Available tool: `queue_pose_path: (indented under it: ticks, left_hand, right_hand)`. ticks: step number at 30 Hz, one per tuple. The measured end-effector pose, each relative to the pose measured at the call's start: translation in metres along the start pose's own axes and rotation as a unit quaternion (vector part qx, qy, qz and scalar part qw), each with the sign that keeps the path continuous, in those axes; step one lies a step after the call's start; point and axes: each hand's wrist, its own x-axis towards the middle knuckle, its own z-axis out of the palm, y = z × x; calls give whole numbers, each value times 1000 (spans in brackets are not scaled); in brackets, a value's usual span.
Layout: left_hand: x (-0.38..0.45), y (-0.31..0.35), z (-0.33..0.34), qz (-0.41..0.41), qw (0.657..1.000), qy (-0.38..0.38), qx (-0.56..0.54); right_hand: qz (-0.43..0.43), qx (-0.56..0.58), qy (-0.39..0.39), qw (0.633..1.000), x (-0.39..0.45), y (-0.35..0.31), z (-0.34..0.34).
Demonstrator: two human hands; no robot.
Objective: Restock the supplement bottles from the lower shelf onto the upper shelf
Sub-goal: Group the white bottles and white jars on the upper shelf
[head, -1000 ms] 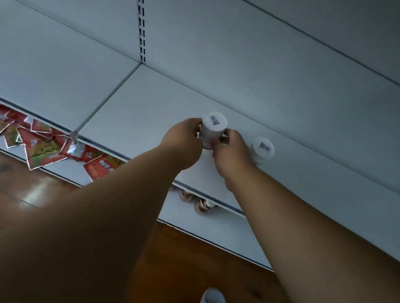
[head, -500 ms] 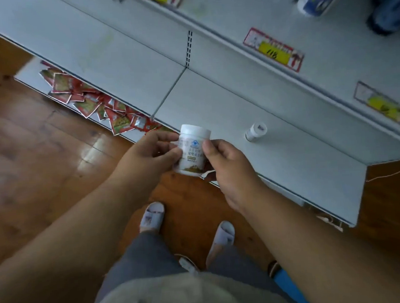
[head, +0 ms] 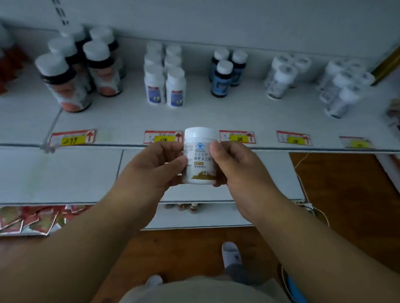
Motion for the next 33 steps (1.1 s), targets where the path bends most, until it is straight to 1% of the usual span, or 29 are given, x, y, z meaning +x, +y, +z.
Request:
queue_pose_path:
  ticks: [5,8,11,13,16,19,23,26,29,33]
  left_hand:
    - [56,26,85,15,997,-38,65]
    - [90,33,141,60,989,-54,125]
    - [124,43,198,97,973,-58,201]
    - [147,47,230,121,953,-48,272]
    - [179,50,266,150,921,-22,358]
    - [206,44,287,150,904,14,400]
    - [230,36,298,128,902,35,412]
    - [234,32,302,107,905,36,409]
    - [238,27,302,106,892,59,436]
    - [241,27,299,115,878,87,457]
  right_hand:
    - [-40,-17,75,996,19,-16,-89]
    - [-58,-60,121,989,40,-16,-149]
    - [-67,-128,164,976,65,-14,-208]
    - [-68,-160,168,970,84,-15,-242]
    - [-63,-219,142,963,114,-15,-277]
    - [-75,-245,137,957,145,-5,-290]
    - [-75,-244,156,954,182,11,-286]
    - [-78,-241,188,949,201,15,-282]
    - [-87,-256,206,940,216,12,-277]
    - [-80,-245,205,944,228,7,-273]
